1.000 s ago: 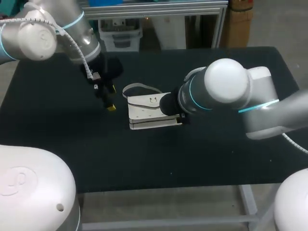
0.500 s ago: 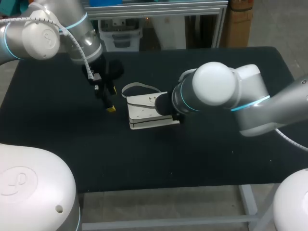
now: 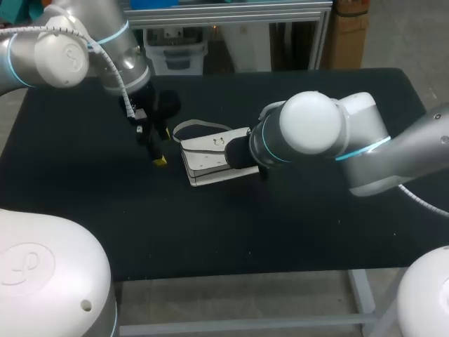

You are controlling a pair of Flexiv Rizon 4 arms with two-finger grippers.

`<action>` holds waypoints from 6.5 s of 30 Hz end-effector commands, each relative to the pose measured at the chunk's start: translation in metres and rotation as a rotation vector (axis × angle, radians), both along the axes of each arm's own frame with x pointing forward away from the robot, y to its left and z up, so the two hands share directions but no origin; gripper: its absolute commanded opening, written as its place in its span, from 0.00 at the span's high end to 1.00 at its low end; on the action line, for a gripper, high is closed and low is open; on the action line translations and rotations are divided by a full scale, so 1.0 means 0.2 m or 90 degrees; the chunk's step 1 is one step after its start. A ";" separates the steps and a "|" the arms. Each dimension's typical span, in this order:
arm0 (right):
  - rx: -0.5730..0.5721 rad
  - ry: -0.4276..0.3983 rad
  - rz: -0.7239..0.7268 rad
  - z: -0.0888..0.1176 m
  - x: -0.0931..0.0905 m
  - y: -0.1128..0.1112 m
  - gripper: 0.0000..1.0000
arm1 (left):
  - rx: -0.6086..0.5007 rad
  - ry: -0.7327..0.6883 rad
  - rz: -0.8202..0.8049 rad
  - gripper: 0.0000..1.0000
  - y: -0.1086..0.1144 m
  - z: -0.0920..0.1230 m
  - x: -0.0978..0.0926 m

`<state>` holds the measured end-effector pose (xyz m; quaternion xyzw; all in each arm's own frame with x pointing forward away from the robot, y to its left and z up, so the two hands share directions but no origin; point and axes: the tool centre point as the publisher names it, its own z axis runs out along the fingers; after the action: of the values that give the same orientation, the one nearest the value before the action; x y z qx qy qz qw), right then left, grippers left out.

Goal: Pick up the bag, open it, inspect its contents, close it, and place it on the opposite side

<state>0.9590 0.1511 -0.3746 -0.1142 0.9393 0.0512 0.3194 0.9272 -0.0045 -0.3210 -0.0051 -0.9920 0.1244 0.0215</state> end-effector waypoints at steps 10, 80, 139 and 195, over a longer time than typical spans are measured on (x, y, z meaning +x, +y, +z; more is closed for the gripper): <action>-0.022 -0.031 -0.069 -0.01 -0.11 0.06 1.00 | -0.026 -0.052 -0.081 0.00 -0.04 0.01 0.01; 0.060 -0.022 -0.117 -0.06 -0.20 0.08 1.00 | -0.169 -0.392 -0.327 0.00 -0.23 0.00 -0.04; 0.060 -0.022 -0.117 -0.06 -0.20 0.08 1.00 | -0.225 -0.541 -0.375 1.00 -0.51 -0.19 0.20; 0.060 -0.022 -0.117 -0.06 -0.20 0.08 1.00 | -0.222 -0.414 -0.214 0.00 -0.46 -0.05 0.30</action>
<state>0.9191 0.1684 -0.3843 -0.0138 0.9374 0.0632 0.3422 0.9785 -0.0874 -0.3235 -0.2153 -0.8927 0.2856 -0.2741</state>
